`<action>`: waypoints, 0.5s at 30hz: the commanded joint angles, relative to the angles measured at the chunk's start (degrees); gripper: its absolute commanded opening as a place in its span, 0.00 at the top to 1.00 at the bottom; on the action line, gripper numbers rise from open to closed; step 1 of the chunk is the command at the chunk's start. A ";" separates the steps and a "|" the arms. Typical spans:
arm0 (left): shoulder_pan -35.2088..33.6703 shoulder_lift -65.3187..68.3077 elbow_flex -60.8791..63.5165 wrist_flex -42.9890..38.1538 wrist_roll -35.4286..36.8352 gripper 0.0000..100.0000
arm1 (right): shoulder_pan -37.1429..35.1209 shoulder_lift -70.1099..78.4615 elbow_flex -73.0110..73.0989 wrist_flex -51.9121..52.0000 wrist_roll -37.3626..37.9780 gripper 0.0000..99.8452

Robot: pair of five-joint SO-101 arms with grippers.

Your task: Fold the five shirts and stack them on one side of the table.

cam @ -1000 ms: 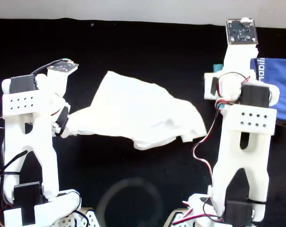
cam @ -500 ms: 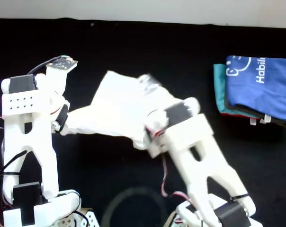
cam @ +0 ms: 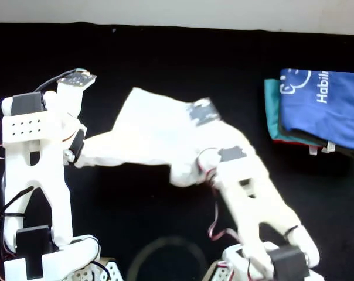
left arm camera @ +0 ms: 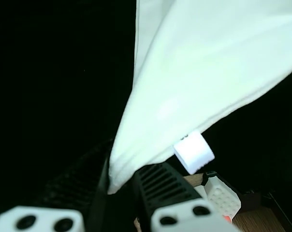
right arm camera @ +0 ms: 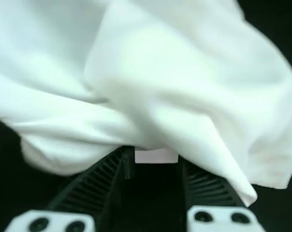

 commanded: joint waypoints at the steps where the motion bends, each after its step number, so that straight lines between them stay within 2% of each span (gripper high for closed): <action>1: -0.40 -2.33 -0.84 -0.26 -0.35 0.99 | 6.64 6.55 -2.07 -12.44 0.35 0.85; 6: -0.48 -2.33 -0.84 -0.18 -0.35 0.99 | 9.10 15.08 -13.23 -12.79 0.18 0.85; 12: -0.48 -2.33 -0.84 -0.18 -0.35 0.99 | 10.95 17.89 -22.20 -12.62 0.00 0.85; 15: -0.48 -2.33 -0.84 -0.26 -0.35 0.99 | 10.95 16.92 -24.66 -7.60 0.00 0.85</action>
